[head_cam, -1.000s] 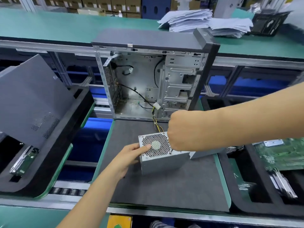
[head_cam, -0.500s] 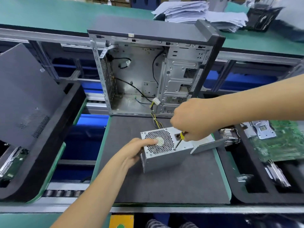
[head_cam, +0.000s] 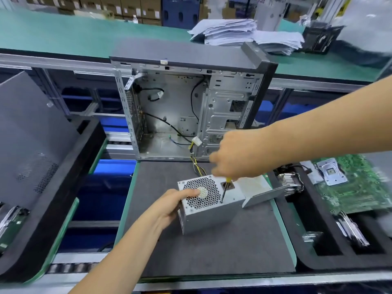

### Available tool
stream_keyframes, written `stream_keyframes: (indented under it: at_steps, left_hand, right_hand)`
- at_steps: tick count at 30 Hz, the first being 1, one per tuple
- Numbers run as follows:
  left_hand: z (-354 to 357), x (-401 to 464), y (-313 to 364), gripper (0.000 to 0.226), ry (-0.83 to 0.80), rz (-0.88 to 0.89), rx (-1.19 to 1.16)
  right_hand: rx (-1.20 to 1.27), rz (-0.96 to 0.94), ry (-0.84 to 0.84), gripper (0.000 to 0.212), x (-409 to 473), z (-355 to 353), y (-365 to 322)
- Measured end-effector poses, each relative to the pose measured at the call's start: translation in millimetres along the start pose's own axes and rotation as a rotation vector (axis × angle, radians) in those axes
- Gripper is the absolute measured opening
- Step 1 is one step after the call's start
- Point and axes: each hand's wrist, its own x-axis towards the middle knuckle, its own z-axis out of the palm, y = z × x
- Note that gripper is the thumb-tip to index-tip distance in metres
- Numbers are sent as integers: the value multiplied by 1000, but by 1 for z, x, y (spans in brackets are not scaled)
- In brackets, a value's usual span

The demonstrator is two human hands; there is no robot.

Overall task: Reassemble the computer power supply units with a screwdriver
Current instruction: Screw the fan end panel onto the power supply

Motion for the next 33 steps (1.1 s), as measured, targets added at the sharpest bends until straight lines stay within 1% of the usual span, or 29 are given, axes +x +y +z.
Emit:
stream_keyframes:
  at_steps: [1,2,3,5,6,7,8,9,10,11,12,13,15,16,17,18,19,20,21,24,26,28,29,30,31,32,33]
  left_hand:
    - [0,0,0,29,-1,1,11]
    - [0,1,0,28,3,-1,20]
    - [-1,2,0,28,9,-3,19]
    - [-1,5,0,27,12,-2,-4]
    - [-1,5,-1,27,12,-1,-18]
    - [-1,6,-1,27,12,-1,-29]
    - [-1,6,-2,28,14,1,-39]
    - [0,6,-3,28,15,4,-44]
    - [-1,6,-3,28,17,8,-47]
    - [-1,5,-4,28,19,10,-46]
    - [-1,5,-5,27,20,13,-42]
    - [-1,4,-6,26,20,16,-39]
    - [0,3,-8,25,22,26,-31]
    - [0,3,-9,26,28,30,-28]
    - [0,3,-9,27,35,33,-22]
    - [0,4,-10,28,42,36,-17]
    - [0,3,-9,28,45,38,-14]
    - [0,3,-8,30,45,40,-7]
    - [1,3,-6,32,45,39,1]
    - [0,2,-4,32,38,35,22]
    - [-1,2,-4,31,21,31,12]
    - [-3,3,-3,33,9,27,15]
    - [-3,3,-3,35,9,24,19]
    - [-3,4,-2,35,9,24,22]
    - [-3,4,-2,35,8,24,19]
    - [-3,5,-2,35,7,24,13]
    - [-3,5,-2,34,9,20,1]
  right_hand:
    - [-205,-117,84,1,-4,-3,-3]
    - [-324,-180,83,8,-8,-4,-5]
    - [-387,-226,50,14,-8,1,-8]
    - [-373,-277,-15,21,-7,9,-15]
    - [-335,-282,-64,19,-6,7,-19]
    - [-286,-268,-68,15,-6,3,-22]
    - [-223,-228,-53,18,-5,0,-24]
    - [-137,-163,-44,27,-3,-1,-23]
    - [-19,-56,-70,32,0,-3,-21]
    - [180,93,-161,30,4,-3,-18]
    - [477,266,-303,26,8,-1,-14]
    - [839,460,-476,24,10,6,-7]
    - [1582,775,-841,31,8,21,4]
    - [1865,892,-941,34,4,29,7]
    - [2041,950,-992,37,0,34,8]
    - [2119,953,-1014,39,-3,36,7]
    - [2123,931,-1021,40,-4,37,7]
    - [2047,884,-1010,40,-5,34,6]
    - [1896,819,-972,38,-4,31,5]
    - [1289,578,-768,30,-2,19,7]
    - [794,369,-544,25,-2,9,4]
    - [218,113,-244,11,-2,-4,-3]
    - [-26,-20,-139,12,-3,-10,-7]
    - [-184,-120,-97,20,-7,-14,-10]
    - [-274,-187,-106,26,-12,-17,-13]
    - [-307,-223,-132,26,-16,-19,-18]
    - [-306,-233,-171,21,-17,-22,-25]
